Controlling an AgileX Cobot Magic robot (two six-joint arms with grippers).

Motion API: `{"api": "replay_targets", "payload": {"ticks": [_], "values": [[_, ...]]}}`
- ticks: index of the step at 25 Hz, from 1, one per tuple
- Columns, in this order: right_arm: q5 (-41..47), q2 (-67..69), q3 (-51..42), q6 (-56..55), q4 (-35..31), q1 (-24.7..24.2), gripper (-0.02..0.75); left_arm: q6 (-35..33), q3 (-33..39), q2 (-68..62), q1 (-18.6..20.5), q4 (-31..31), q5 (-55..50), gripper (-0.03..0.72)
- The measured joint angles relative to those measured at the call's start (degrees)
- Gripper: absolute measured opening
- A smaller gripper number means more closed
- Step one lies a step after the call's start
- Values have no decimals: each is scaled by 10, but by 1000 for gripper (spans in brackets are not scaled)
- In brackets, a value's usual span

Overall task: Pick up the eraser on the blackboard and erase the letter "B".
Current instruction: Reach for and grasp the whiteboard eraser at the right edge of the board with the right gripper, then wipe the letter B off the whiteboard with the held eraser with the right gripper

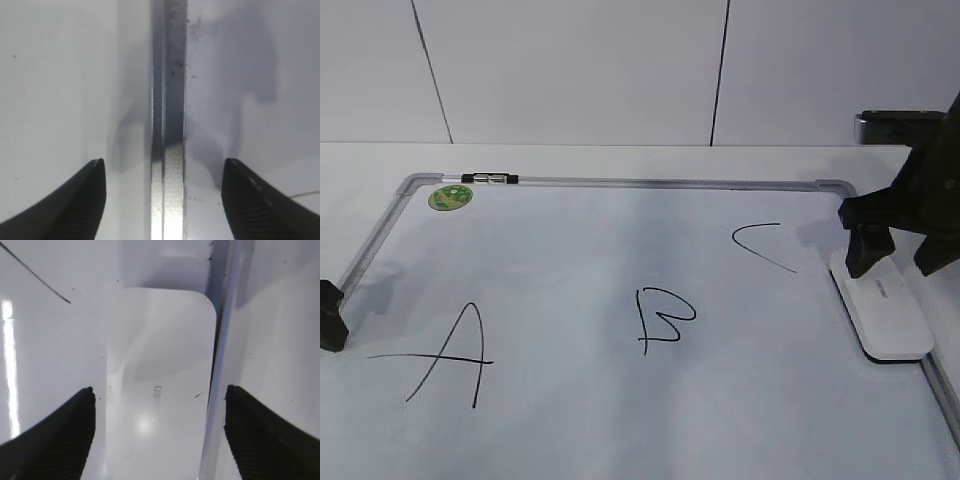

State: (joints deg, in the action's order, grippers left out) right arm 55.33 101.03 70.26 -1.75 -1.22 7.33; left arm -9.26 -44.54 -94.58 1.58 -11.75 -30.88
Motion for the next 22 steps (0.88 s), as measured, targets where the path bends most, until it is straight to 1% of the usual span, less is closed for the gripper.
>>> {"api": "replay_targets", "payload": {"ticks": [10,16,22], "values": [[-4,19,1,1,0,0,629,0,-3,-12,0,-2,5,541],[-13,28,3,36,-1,0,629,0,-4,-12,0,-3,5,540],[-20,35,11,42,-26,0,629,0,-4,-12,0,-4,5,540]]}}
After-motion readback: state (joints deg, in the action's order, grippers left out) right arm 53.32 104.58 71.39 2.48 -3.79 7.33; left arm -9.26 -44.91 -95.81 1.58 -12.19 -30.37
